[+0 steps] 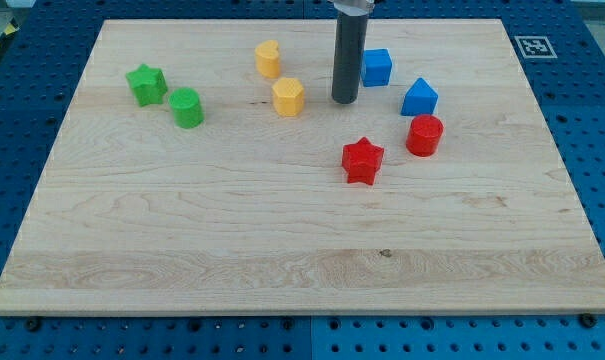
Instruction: Push the yellow hexagon into the green circle
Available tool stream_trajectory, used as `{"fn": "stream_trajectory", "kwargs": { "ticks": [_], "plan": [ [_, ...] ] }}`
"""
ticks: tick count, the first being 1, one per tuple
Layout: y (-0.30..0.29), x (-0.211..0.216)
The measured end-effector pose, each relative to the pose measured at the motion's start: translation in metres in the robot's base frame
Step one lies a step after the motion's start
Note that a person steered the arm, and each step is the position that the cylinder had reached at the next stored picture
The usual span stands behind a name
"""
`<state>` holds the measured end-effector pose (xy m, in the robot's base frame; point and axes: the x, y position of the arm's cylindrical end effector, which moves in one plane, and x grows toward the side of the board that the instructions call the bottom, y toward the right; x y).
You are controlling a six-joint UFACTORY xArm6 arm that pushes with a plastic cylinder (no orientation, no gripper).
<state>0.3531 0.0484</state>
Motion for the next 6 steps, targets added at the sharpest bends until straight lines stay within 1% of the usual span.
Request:
{"fn": "stream_trajectory", "kwargs": {
  "ticks": [1, 3, 5, 6],
  "plan": [
    [-0.01, 0.0],
    [-0.055, 0.0],
    [-0.082, 0.0],
    [-0.096, 0.008]
  ]
}}
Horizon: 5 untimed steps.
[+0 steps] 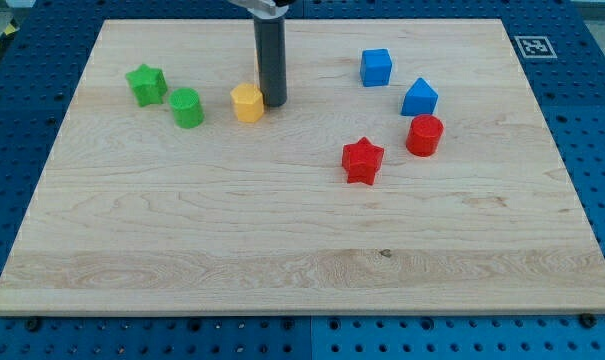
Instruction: Push the yellow hexagon into the green circle
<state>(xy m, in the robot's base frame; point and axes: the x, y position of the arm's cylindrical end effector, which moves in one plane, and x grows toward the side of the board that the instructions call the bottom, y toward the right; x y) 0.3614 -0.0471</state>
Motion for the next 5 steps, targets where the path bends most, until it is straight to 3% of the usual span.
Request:
{"fn": "stream_trajectory", "kwargs": {
  "ticks": [2, 5],
  "plan": [
    [-0.022, 0.021],
    [-0.059, 0.01]
  ]
}}
